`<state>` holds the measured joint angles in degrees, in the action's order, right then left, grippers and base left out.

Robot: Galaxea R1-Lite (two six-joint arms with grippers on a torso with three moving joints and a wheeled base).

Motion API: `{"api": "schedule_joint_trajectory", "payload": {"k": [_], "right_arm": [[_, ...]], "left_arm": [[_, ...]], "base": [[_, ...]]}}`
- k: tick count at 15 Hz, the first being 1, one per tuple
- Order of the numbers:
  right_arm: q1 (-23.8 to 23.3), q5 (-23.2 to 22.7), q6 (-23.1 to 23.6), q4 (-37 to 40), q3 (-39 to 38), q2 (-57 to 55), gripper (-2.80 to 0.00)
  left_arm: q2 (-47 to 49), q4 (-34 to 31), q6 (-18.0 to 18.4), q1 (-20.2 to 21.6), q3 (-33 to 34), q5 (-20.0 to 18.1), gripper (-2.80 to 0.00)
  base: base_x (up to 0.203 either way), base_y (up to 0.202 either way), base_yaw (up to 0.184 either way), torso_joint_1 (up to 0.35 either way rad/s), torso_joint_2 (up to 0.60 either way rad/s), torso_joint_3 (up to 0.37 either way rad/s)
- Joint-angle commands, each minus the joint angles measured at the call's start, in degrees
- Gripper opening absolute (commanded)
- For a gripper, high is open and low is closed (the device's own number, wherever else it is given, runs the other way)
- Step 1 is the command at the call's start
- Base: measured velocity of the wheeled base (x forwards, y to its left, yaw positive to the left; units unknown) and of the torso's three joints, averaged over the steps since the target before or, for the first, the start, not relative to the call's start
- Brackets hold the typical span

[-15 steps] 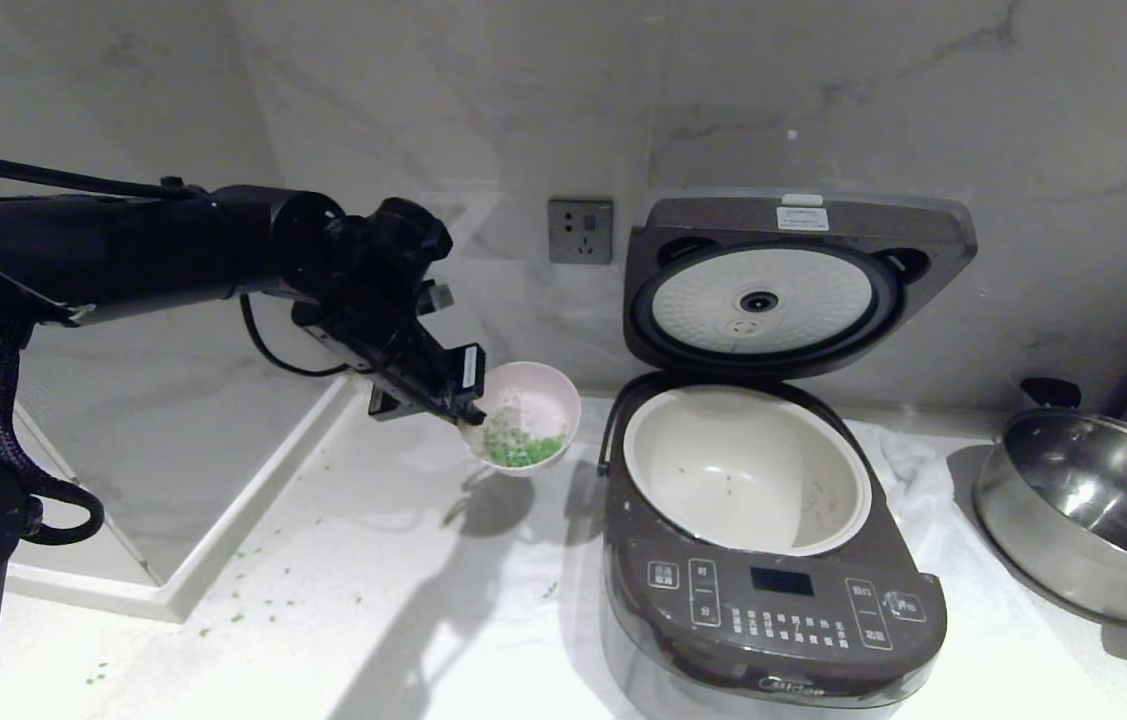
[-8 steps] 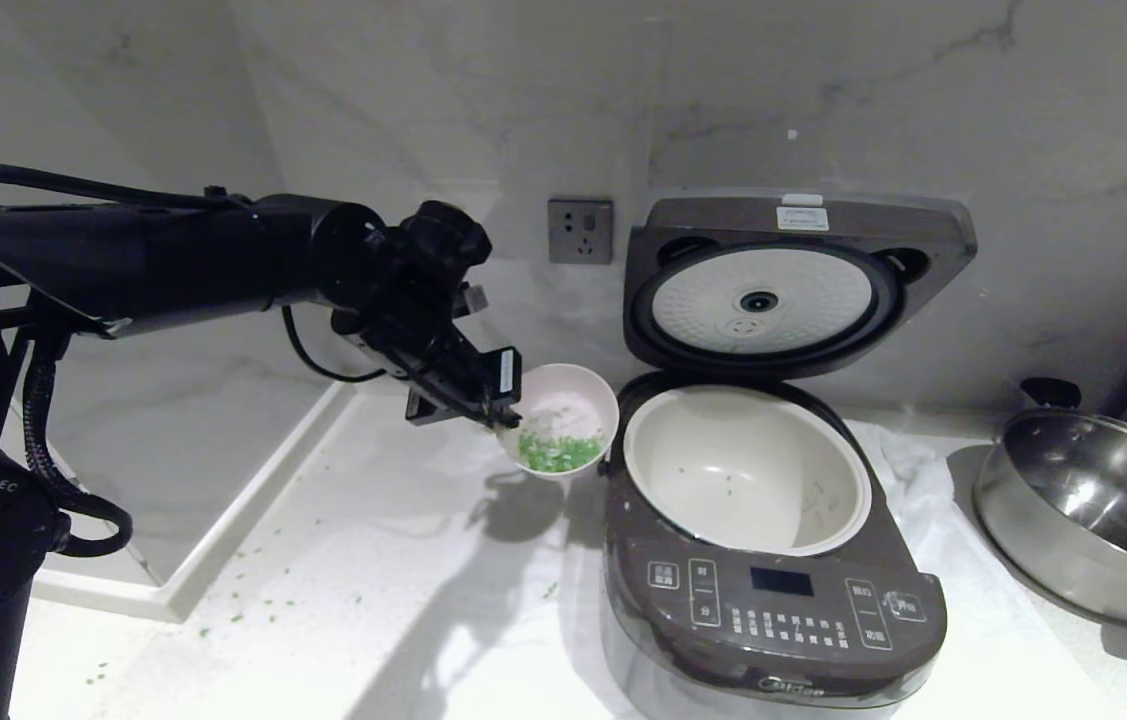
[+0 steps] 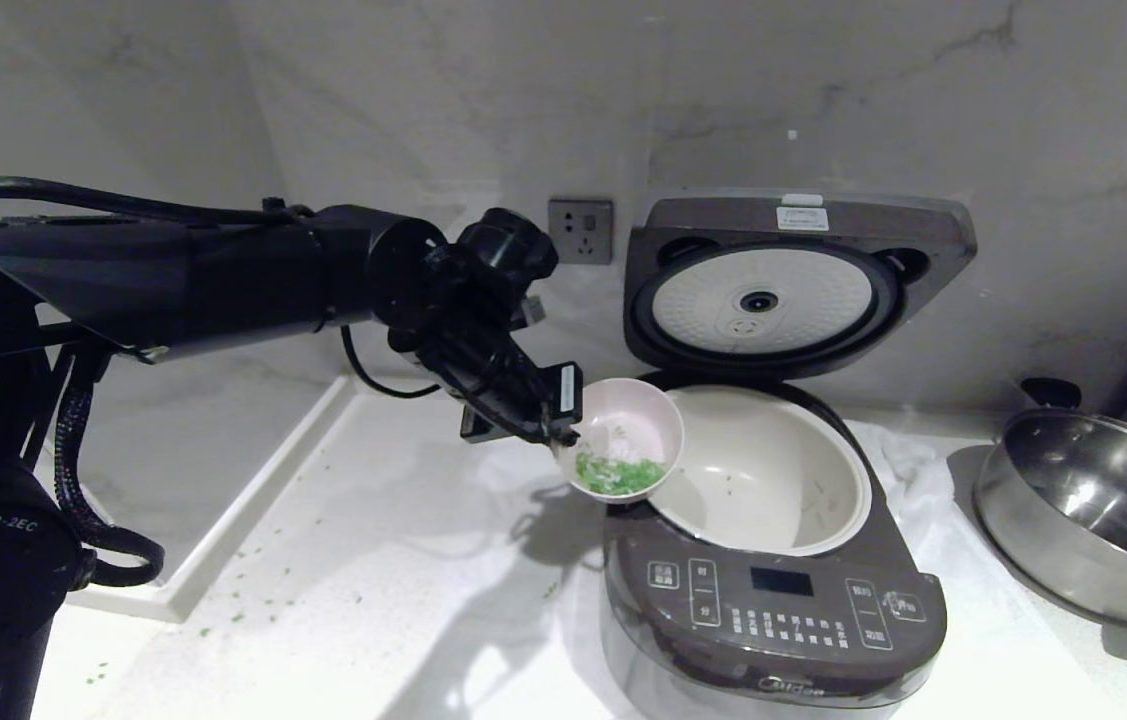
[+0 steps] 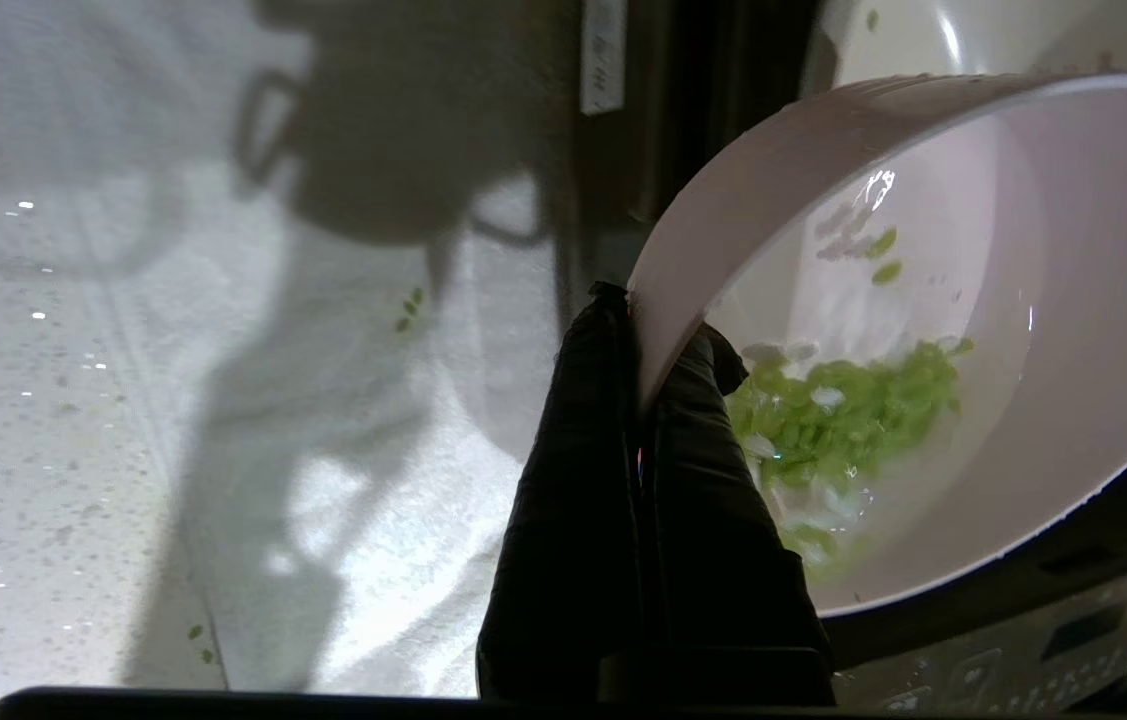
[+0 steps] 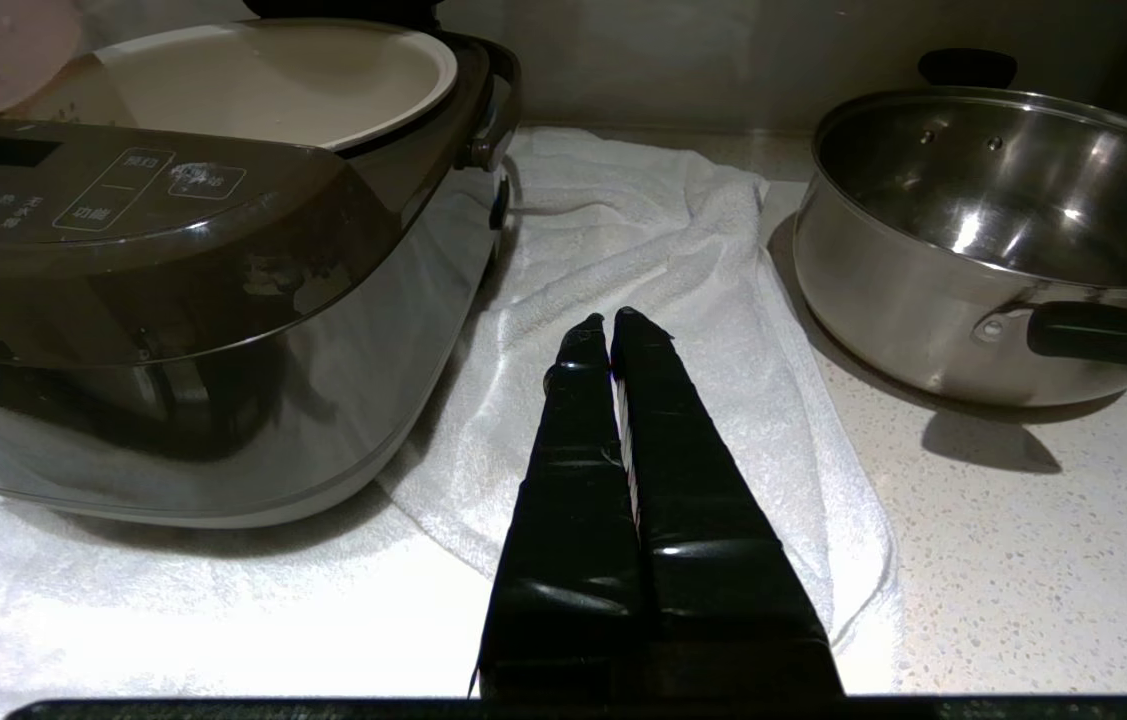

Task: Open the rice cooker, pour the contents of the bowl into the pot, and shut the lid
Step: Fill a bowl with water from the tap

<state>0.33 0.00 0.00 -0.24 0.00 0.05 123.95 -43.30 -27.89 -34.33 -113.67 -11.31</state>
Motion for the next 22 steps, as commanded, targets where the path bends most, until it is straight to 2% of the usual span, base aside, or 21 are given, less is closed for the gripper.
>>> {"api": "schedule_joint_trajectory", "payload": {"k": [1, 3, 10, 15, 17, 18, 21, 22], "right_arm": [[0.02, 0.00, 0.00, -0.02, -0.09, -0.05, -2.80], [0.02, 0.00, 0.00, -0.02, -0.09, -0.05, -2.80], [0.02, 0.00, 0.00, -0.02, -0.09, -0.05, -2.80], [0.02, 0.00, 0.00, -0.02, -0.09, -0.05, -2.80], [0.02, 0.00, 0.00, -0.02, -0.09, -0.05, -2.80], [0.02, 0.00, 0.00, -0.02, -0.09, -0.05, -2.80], [0.02, 0.00, 0.00, -0.02, -0.09, -0.05, -2.80], [0.02, 0.00, 0.00, -0.02, -0.09, -0.05, -2.80]], "left_arm": [[0.42, 0.34, -1.06, -2.06, 0.02, -0.03, -2.80], [1.29, 3.11, -3.33, -3.66, 0.02, 0.05, -2.80], [3.93, 6.30, -5.10, -10.80, 0.02, 0.92, -2.80], [3.82, 10.86, -6.22, -11.56, 0.02, 1.90, -2.80], [3.40, 13.64, -8.19, -11.46, 0.02, 2.24, -2.80], [3.61, 15.13, -8.84, -11.50, 0.02, 3.44, -2.80], [6.23, 20.03, -9.19, -12.12, 0.11, 10.86, -2.80], [6.73, 20.45, -9.28, -12.16, 0.20, 11.54, -2.80]], "base": [[0.000, 0.000, 0.000, 0.000, 0.00, 0.000], [0.000, 0.000, 0.000, 0.000, 0.00, 0.000], [0.000, 0.000, 0.000, 0.000, 0.00, 0.000], [0.000, 0.000, 0.000, 0.000, 0.00, 0.000], [0.000, 0.000, 0.000, 0.000, 0.00, 0.000], [0.000, 0.000, 0.000, 0.000, 0.00, 0.000], [0.000, 0.000, 0.000, 0.000, 0.00, 0.000], [0.000, 0.000, 0.000, 0.000, 0.00, 0.000]]}}
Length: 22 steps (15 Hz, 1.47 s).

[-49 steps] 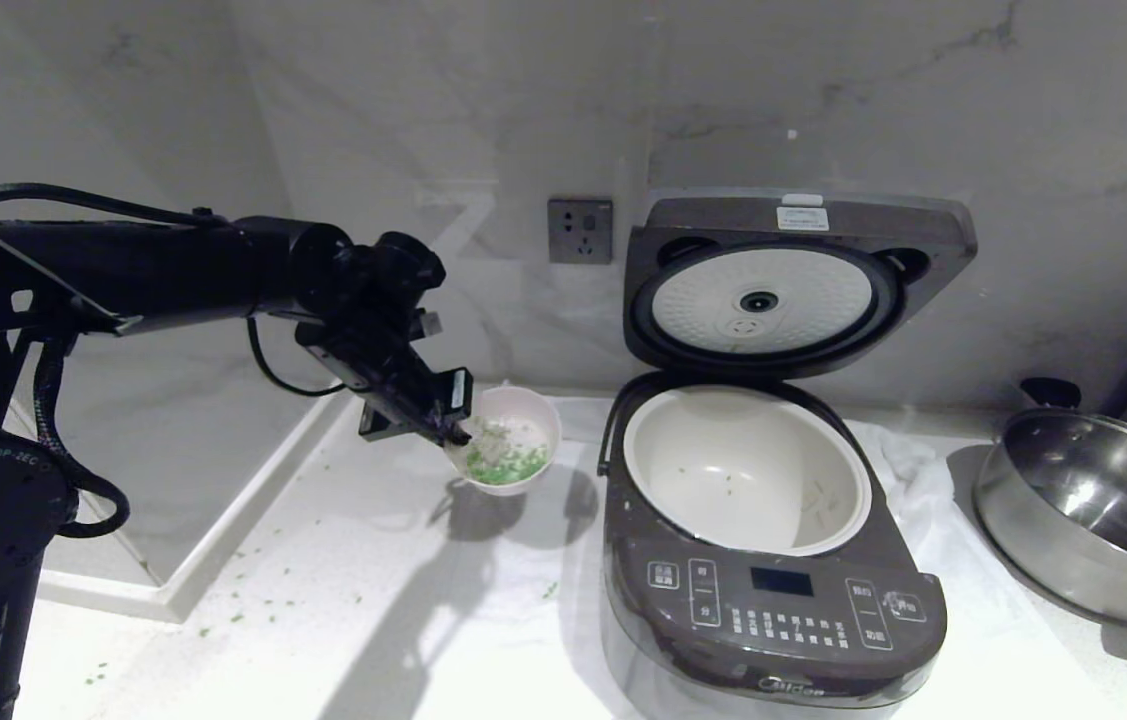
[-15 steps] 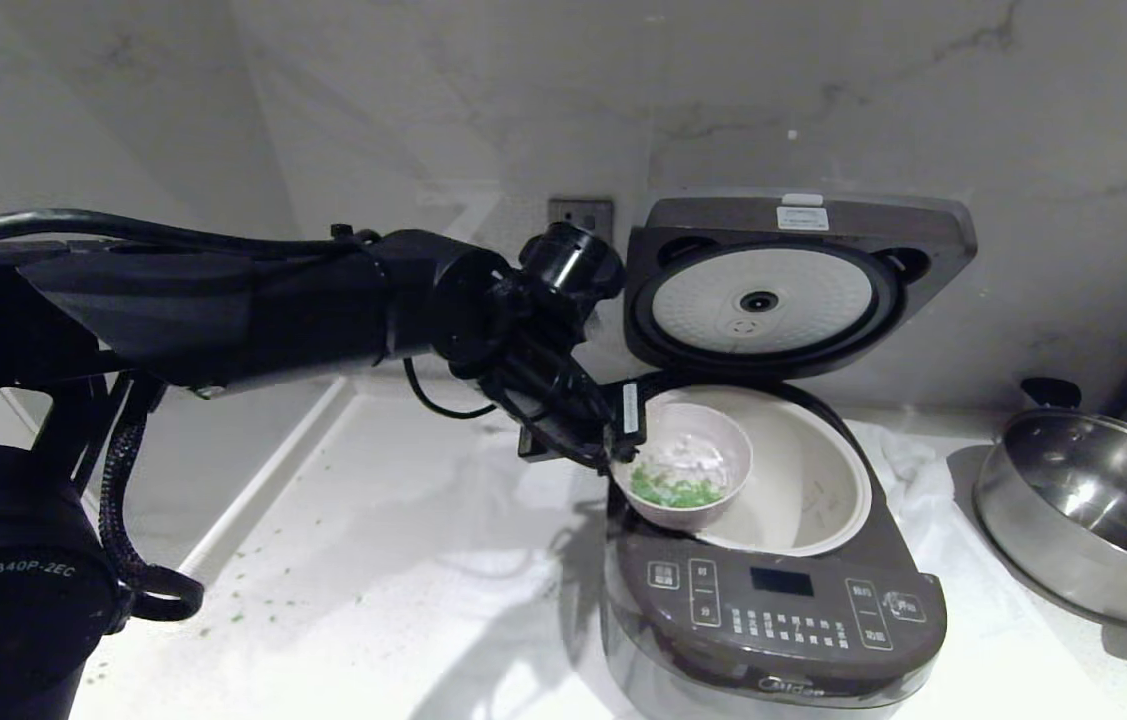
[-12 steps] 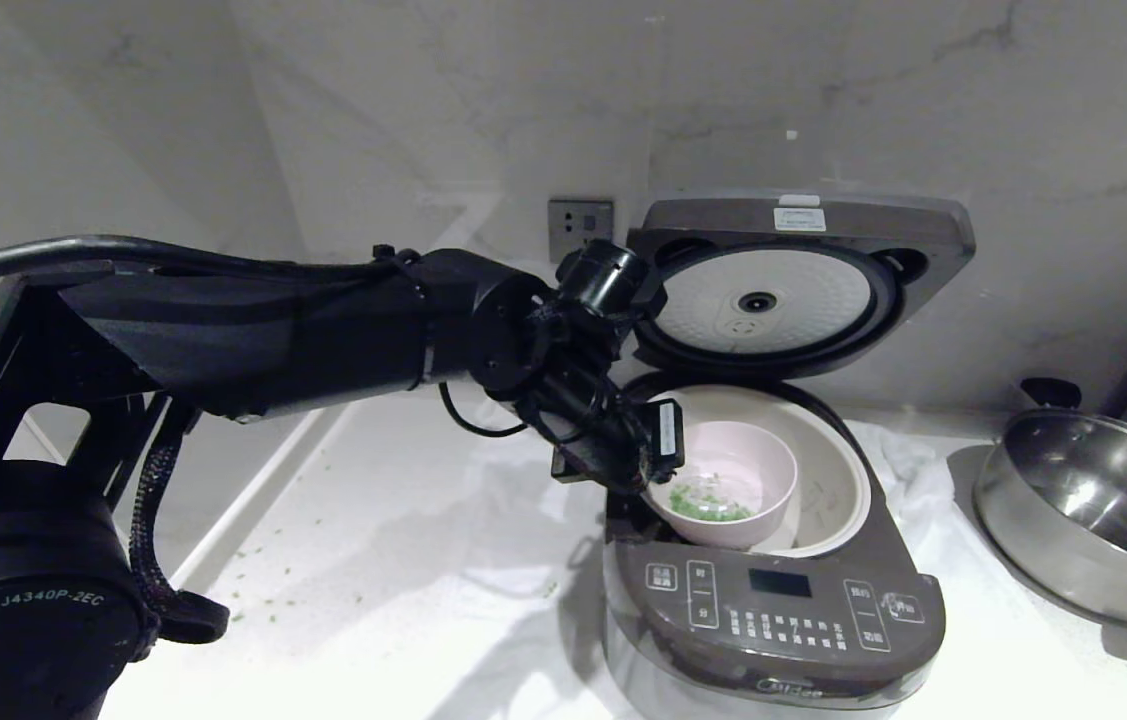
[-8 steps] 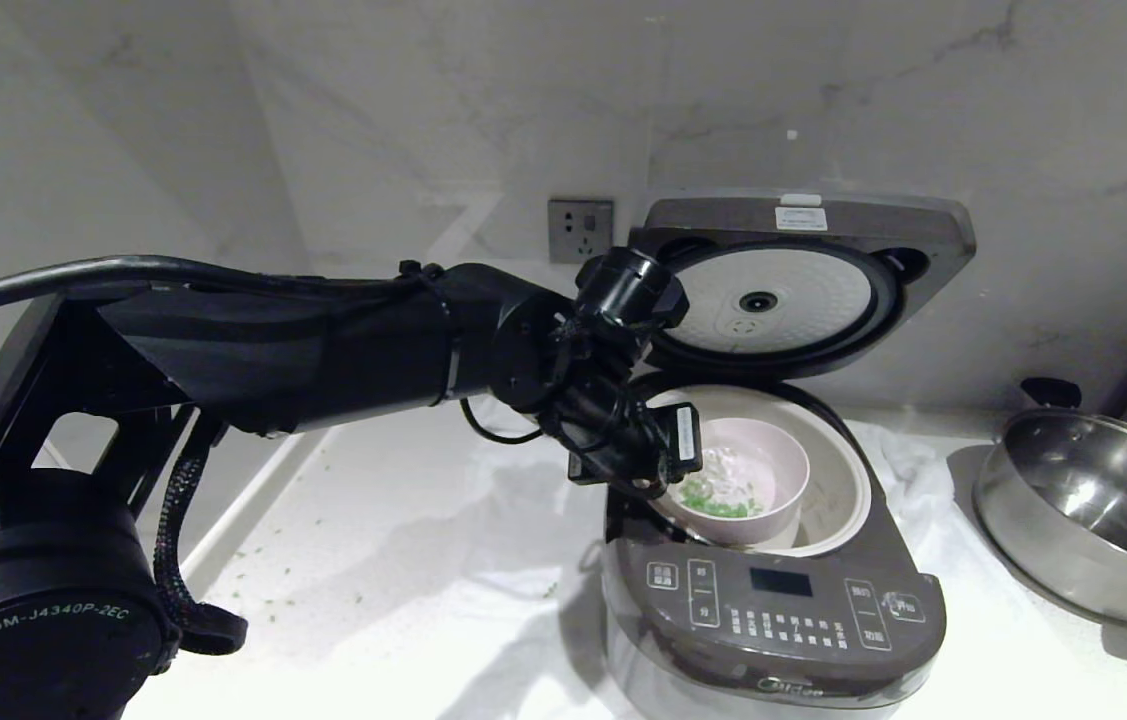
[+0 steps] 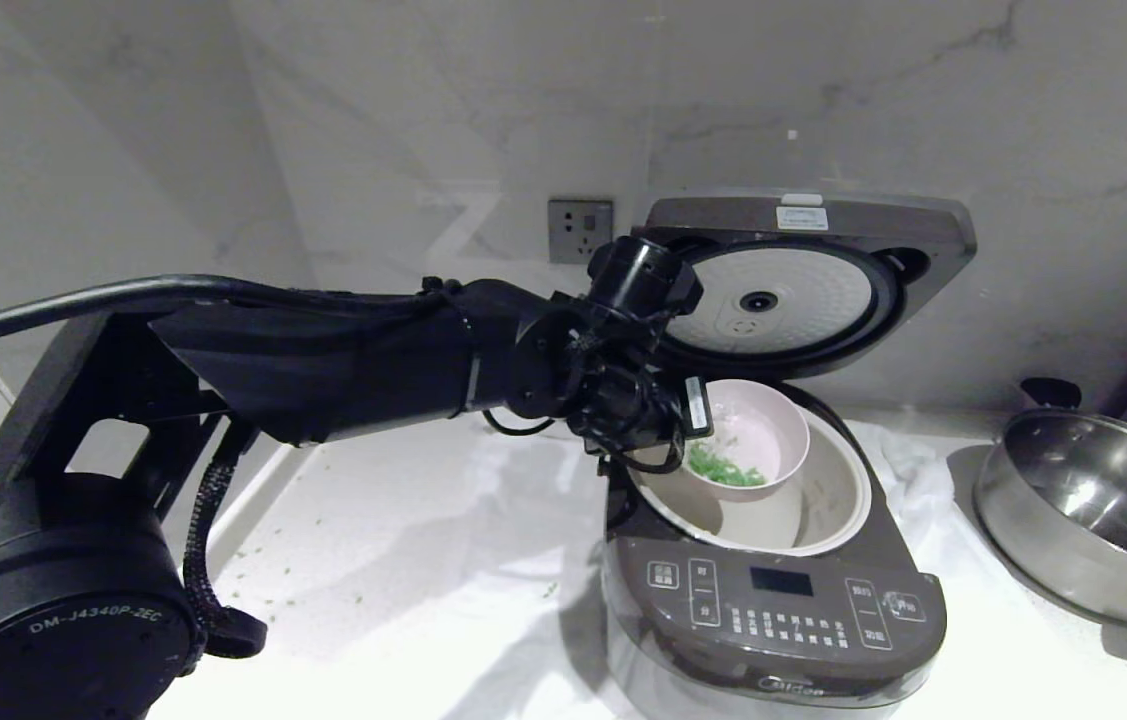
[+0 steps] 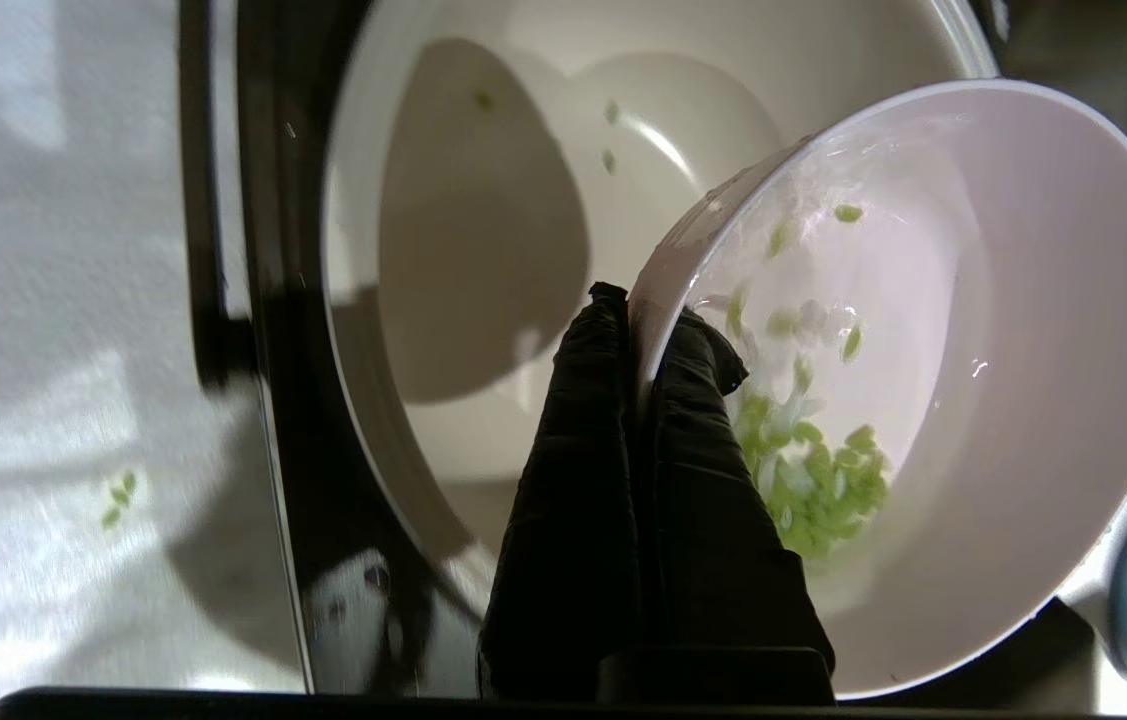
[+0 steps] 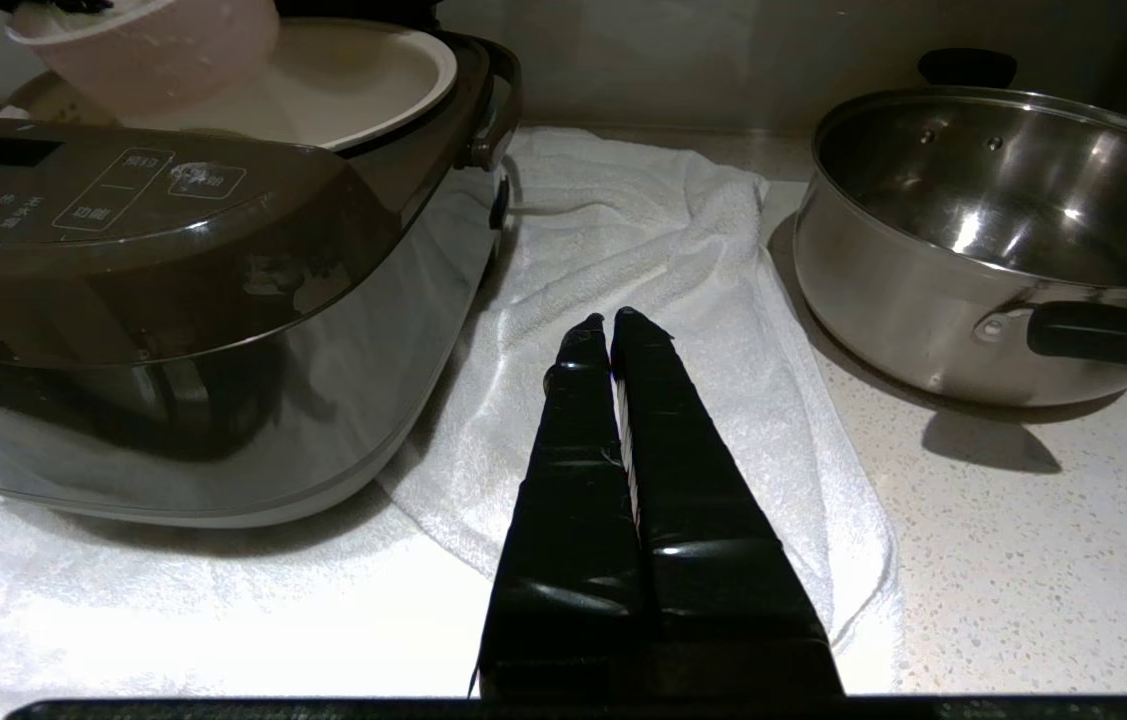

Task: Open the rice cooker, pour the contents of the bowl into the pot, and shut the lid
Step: Fill a bowl with water from the tap

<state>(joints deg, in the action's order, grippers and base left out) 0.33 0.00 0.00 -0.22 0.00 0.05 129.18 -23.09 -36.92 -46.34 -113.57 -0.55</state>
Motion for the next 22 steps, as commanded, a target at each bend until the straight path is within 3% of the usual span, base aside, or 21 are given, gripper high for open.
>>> {"api": "schedule_joint_trajectory", "payload": {"k": [1, 3, 6, 9, 12, 15, 16, 19, 22], "right_arm": [[0.02, 0.00, 0.00, -0.04, -0.09, -0.05, -2.80], [0.02, 0.00, 0.00, -0.04, -0.09, -0.05, -2.80], [0.02, 0.00, 0.00, -0.04, -0.09, -0.05, -2.80], [0.02, 0.00, 0.00, -0.04, -0.09, -0.05, -2.80], [0.02, 0.00, 0.00, -0.04, -0.09, -0.05, -2.80], [0.02, 0.00, 0.00, -0.04, -0.09, -0.05, -2.80], [0.02, 0.00, 0.00, -0.04, -0.09, -0.05, -2.80], [0.02, 0.00, 0.00, -0.04, -0.09, -0.05, -2.80], [0.02, 0.00, 0.00, -0.04, -0.09, -0.05, -2.80]], "left_arm": [[2.01, 0.42, -0.34, -0.16, 0.10, 1.03, -2.80], [2.83, 2.49, -1.18, -0.13, 0.63, 3.03, -2.80], [4.60, 12.84, -4.69, -0.49, 1.50, 10.51, -2.80], [3.89, 22.92, -5.47, -1.08, 5.99, 12.05, -2.80], [1.82, 35.31, -1.24, -1.33, 17.34, 12.23, -2.80], [1.32, 62.38, 7.47, -1.13, 29.84, 11.81, -2.80], [1.82, 66.67, 10.35, -1.01, 31.67, 11.82, -2.80], [4.29, 72.29, 10.90, -0.13, 30.63, 12.59, -2.80], [9.22, 87.14, 11.84, 0.40, 31.61, 12.56, -2.80]], "base": [[0.000, 0.000, 0.000, 0.000, 0.00, 0.000], [0.000, 0.000, 0.000, 0.000, 0.00, 0.000], [0.000, 0.000, 0.000, 0.000, 0.00, 0.000], [0.000, 0.000, 0.000, 0.000, 0.00, 0.000], [0.000, 0.000, 0.000, 0.000, 0.00, 0.000], [0.000, 0.000, 0.000, 0.000, 0.00, 0.000], [0.000, 0.000, 0.000, 0.000, 0.00, 0.000], [0.000, 0.000, 0.000, 0.000, 0.00, 0.000], [0.000, 0.000, 0.000, 0.000, 0.00, 0.000]]}}
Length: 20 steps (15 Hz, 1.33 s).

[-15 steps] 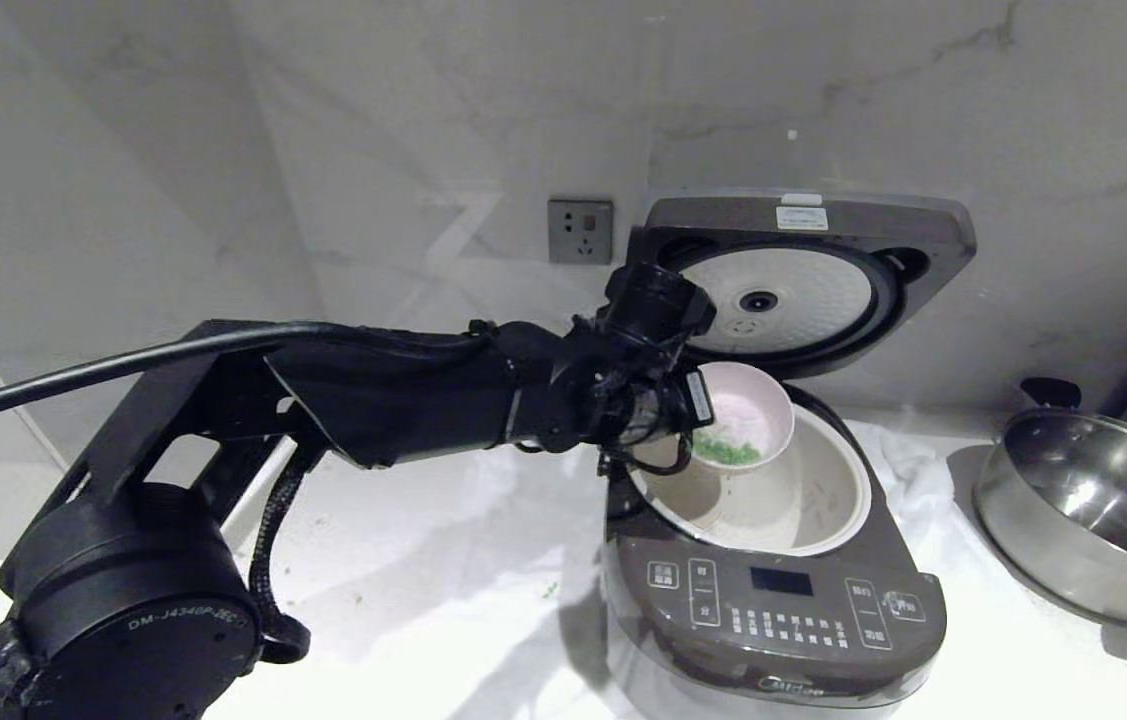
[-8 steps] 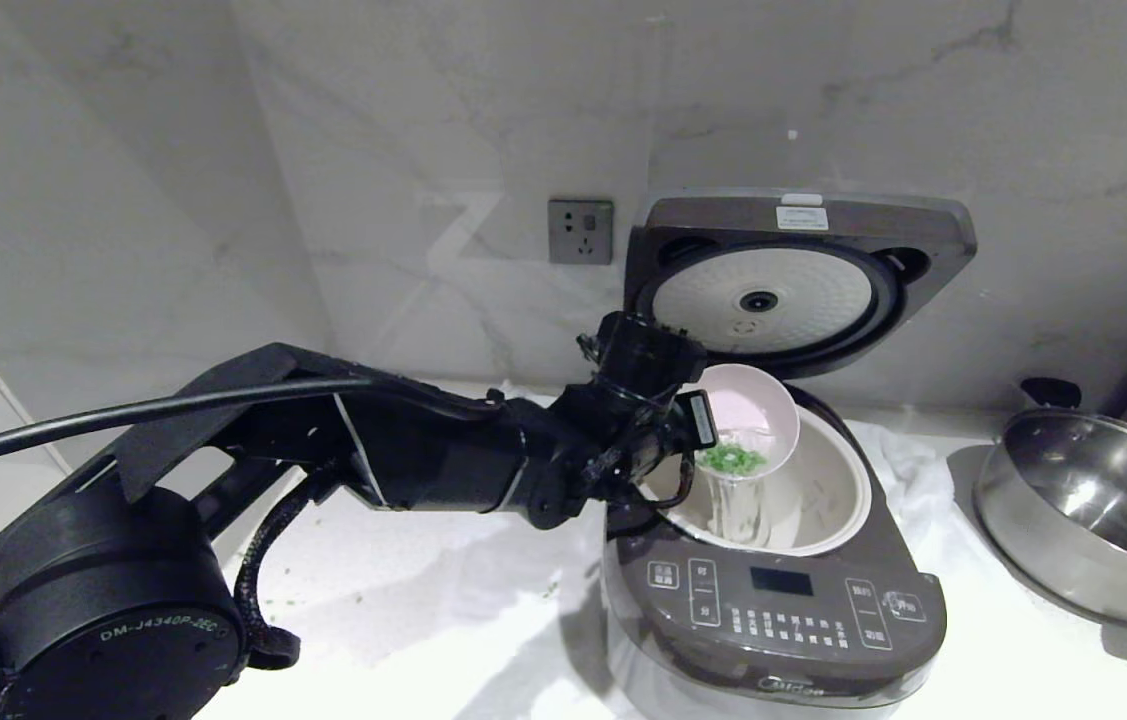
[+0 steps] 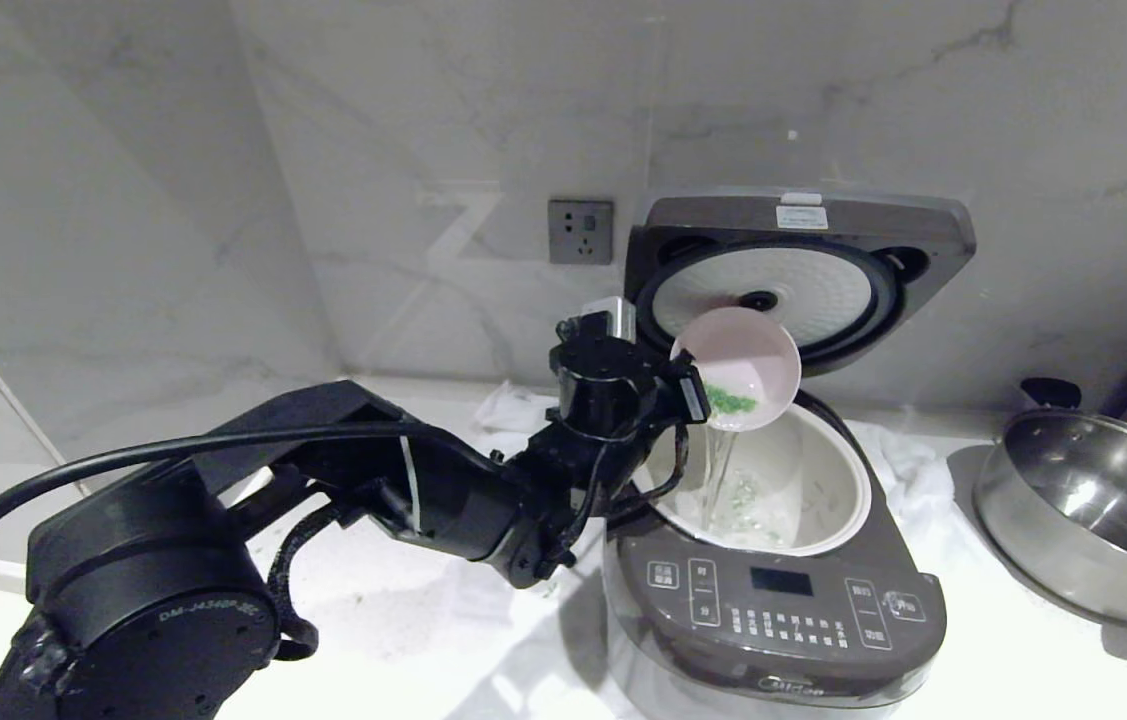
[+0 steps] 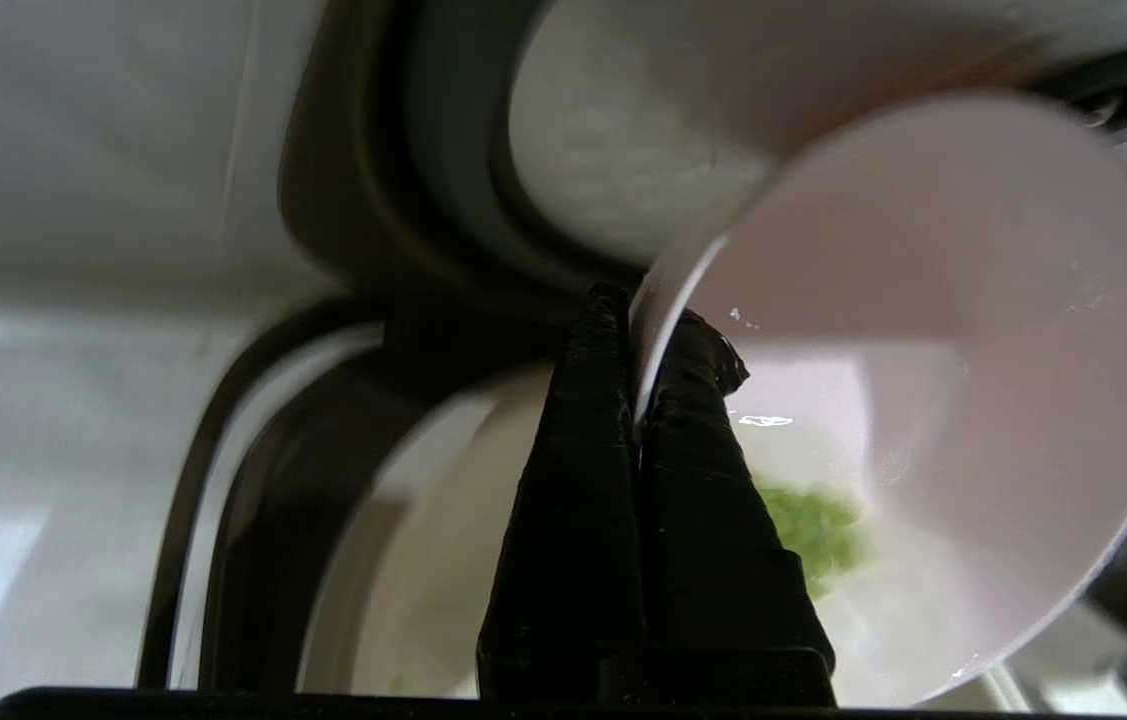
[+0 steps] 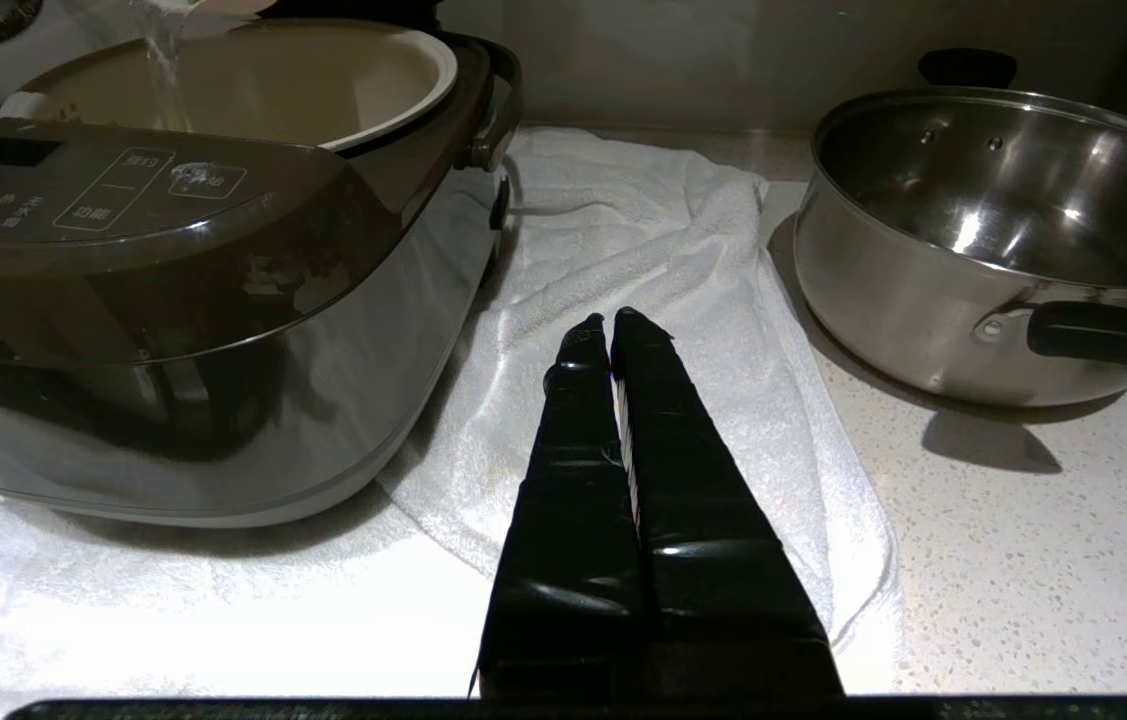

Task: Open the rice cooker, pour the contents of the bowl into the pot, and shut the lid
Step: Fill a bowl with water from the tap

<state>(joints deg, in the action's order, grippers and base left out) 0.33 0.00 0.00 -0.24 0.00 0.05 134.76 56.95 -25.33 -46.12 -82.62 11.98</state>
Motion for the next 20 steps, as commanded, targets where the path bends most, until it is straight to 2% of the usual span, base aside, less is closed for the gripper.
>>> {"api": "schedule_joint_trajectory", "payload": {"k": [1, 4, 5, 6, 11, 20], "right_arm": [[0.02, 0.00, 0.00, -0.02, -0.09, -0.05, -2.80], [0.02, 0.00, 0.00, -0.02, -0.09, -0.05, -2.80], [0.02, 0.00, 0.00, -0.02, -0.09, -0.05, -2.80], [0.02, 0.00, 0.00, -0.02, -0.09, -0.05, -2.80], [0.02, 0.00, 0.00, -0.02, -0.09, -0.05, -2.80], [0.02, 0.00, 0.00, -0.02, -0.09, -0.05, -2.80]], "left_arm": [[5.12, 12.41, 0.77, 0.23, 1.86, -0.31, -2.80], [10.23, 29.32, 0.71, 0.20, 3.66, -4.18, -2.80], [12.19, 30.71, 0.67, 0.25, 4.02, -6.17, -2.80], [13.42, 30.71, 0.54, 0.38, 4.26, -7.19, -2.80], [15.18, 30.71, 0.02, 0.41, 2.94, -7.41, -2.80], [12.81, 30.71, 0.80, 0.68, 0.88, -7.76, -2.80]], "base": [[0.000, 0.000, 0.000, 0.000, 0.00, 0.000], [0.000, 0.000, 0.000, 0.000, 0.00, 0.000], [0.000, 0.000, 0.000, 0.000, 0.00, 0.000], [0.000, 0.000, 0.000, 0.000, 0.00, 0.000], [0.000, 0.000, 0.000, 0.000, 0.00, 0.000], [0.000, 0.000, 0.000, 0.000, 0.00, 0.000]]}}
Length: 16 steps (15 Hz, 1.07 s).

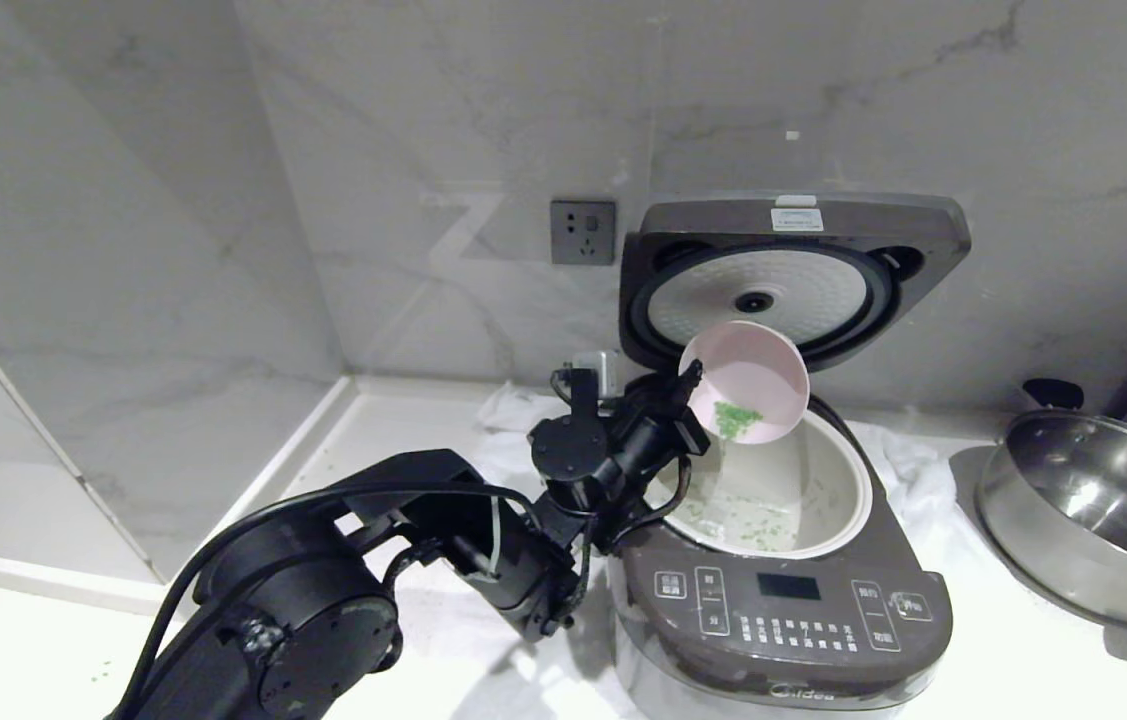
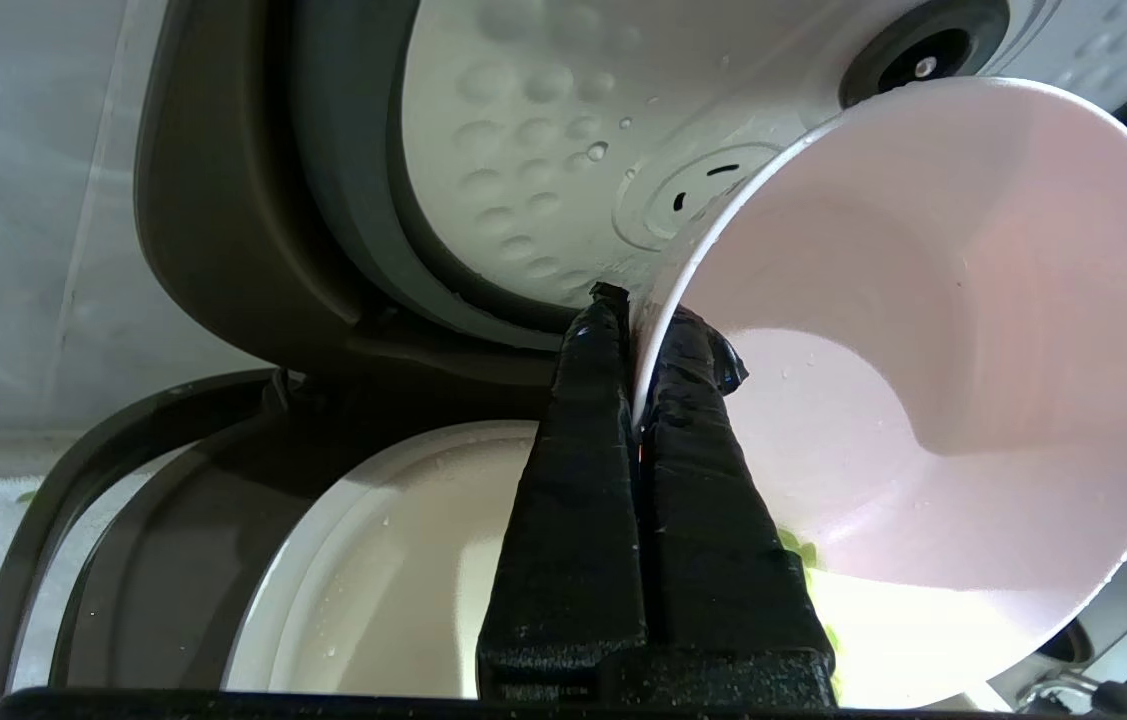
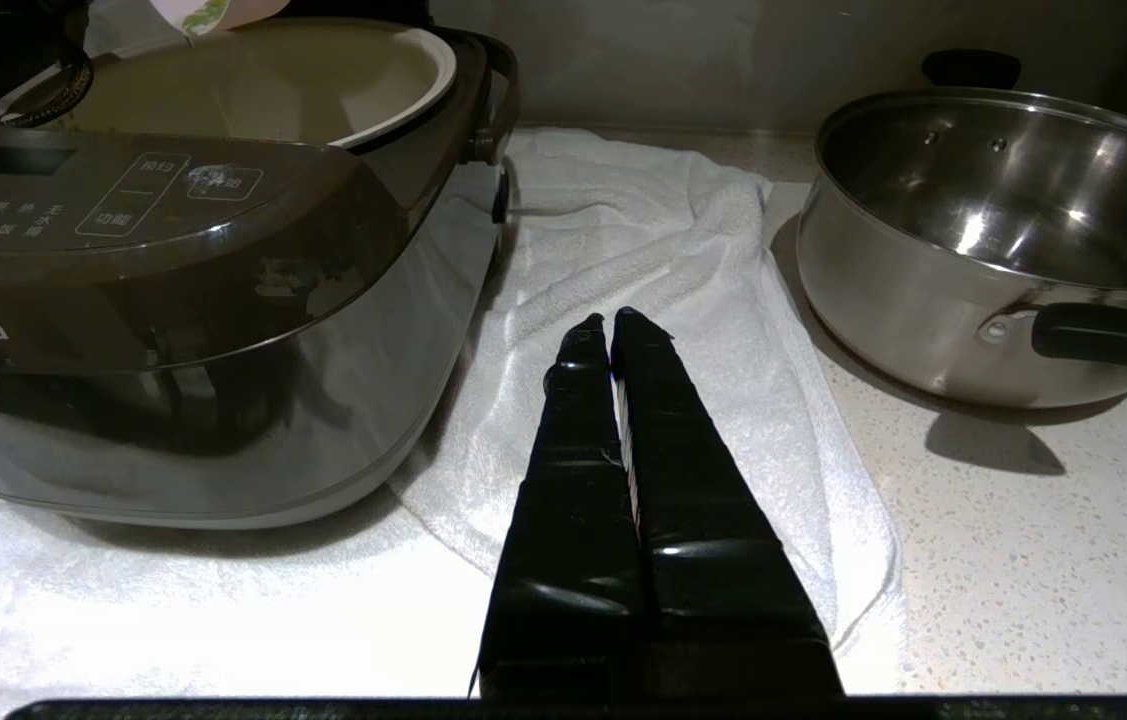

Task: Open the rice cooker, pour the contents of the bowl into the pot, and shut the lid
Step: Fill a bowl with water from the tap

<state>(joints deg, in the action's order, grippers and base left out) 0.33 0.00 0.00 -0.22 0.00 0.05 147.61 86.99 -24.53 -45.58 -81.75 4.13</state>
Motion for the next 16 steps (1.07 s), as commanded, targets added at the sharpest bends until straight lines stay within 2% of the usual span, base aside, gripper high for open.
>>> {"api": "schedule_joint_trajectory", "payload": {"k": [1, 7, 9, 10, 14, 16], "right_arm": [[0.02, 0.00, 0.00, -0.04, -0.09, -0.05, -2.80], [0.02, 0.00, 0.00, -0.04, -0.09, -0.05, -2.80], [0.02, 0.00, 0.00, -0.04, -0.09, -0.05, -2.80], [0.02, 0.00, 0.00, -0.04, -0.09, -0.05, -2.80], [0.02, 0.00, 0.00, -0.04, -0.09, -0.05, -2.80], [0.02, 0.00, 0.00, -0.04, -0.09, -0.05, -2.80]], "left_arm": [[-0.59, 0.68, 0.68, 0.27, 0.36, 0.00, -2.80], [-4.70, 0.68, 3.73, 0.80, 1.79, -1.28, -2.80], [-4.87, 0.68, 12.03, 1.15, 4.55, -2.71, -2.80], [-5.43, 0.68, 14.07, 1.25, 5.64, -3.22, -2.80], [-7.14, 0.68, 13.42, 1.21, 4.56, -6.67, -2.80], [-4.12, 0.68, 13.74, 0.62, 8.93, -7.55, -2.80]], "base": [[0.000, 0.000, 0.000, 0.000, 0.00, 0.000], [0.000, 0.000, 0.000, 0.000, 0.00, 0.000], [0.000, 0.000, 0.000, 0.000, 0.00, 0.000], [0.000, 0.000, 0.000, 0.000, 0.00, 0.000], [0.000, 0.000, 0.000, 0.000, 0.00, 0.000], [0.000, 0.000, 0.000, 0.000, 0.00, 0.000]]}}
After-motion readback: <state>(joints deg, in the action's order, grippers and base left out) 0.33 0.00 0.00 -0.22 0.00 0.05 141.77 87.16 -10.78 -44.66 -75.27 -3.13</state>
